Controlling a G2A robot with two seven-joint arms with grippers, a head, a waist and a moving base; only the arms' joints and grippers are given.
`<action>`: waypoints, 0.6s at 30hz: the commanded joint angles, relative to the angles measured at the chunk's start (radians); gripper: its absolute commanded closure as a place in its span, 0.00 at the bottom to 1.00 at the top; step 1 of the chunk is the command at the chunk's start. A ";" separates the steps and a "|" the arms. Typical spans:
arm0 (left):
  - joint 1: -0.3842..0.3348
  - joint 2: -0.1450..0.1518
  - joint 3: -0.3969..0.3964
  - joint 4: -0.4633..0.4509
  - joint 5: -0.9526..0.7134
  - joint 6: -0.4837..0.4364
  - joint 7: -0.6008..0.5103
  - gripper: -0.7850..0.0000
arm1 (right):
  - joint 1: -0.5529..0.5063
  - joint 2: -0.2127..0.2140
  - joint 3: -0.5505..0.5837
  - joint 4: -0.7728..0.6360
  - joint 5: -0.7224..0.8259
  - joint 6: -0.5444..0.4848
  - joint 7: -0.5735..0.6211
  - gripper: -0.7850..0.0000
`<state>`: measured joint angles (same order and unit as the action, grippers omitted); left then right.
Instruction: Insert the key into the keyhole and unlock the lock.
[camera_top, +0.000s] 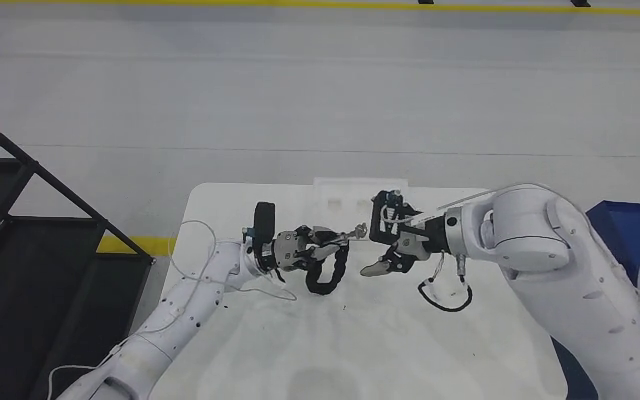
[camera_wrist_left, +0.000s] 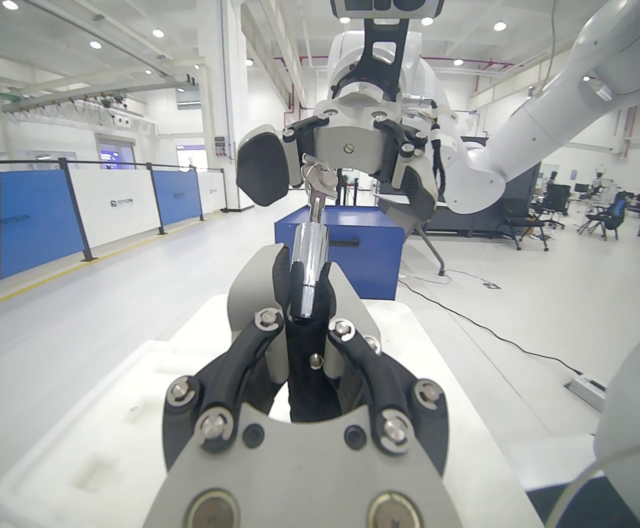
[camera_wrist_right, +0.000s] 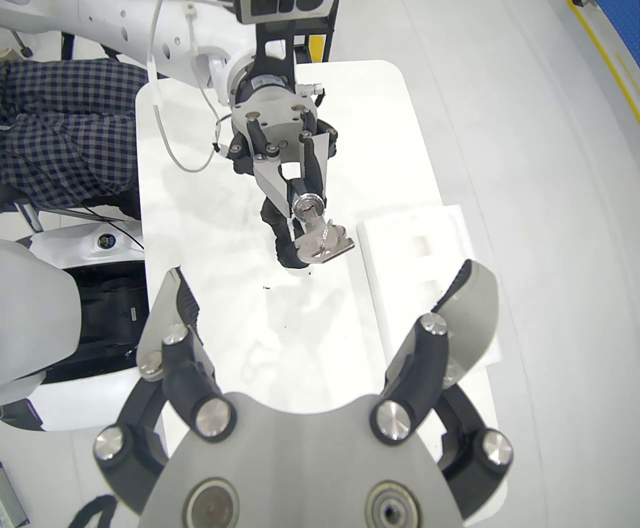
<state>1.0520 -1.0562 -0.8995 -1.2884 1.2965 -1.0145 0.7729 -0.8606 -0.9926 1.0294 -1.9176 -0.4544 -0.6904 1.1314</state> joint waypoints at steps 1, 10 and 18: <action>-0.001 0.003 0.002 -0.011 -0.038 0.002 -0.043 1.00 | 0.001 0.001 -0.002 0.011 -0.009 -0.010 -0.021 0.00; -0.046 0.017 0.019 -0.019 -0.179 0.002 -0.199 1.00 | -0.001 0.001 0.001 0.024 -0.008 -0.004 -0.038 0.00; -0.069 0.020 0.038 0.002 -0.230 0.002 -0.269 1.00 | -0.015 0.005 0.012 -0.011 -0.123 0.009 -0.081 0.00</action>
<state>0.9871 -1.0351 -0.8687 -1.2941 1.0804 -1.0123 0.5151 -0.8738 -0.9885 1.0360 -1.9170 -0.5441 -0.6732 1.0658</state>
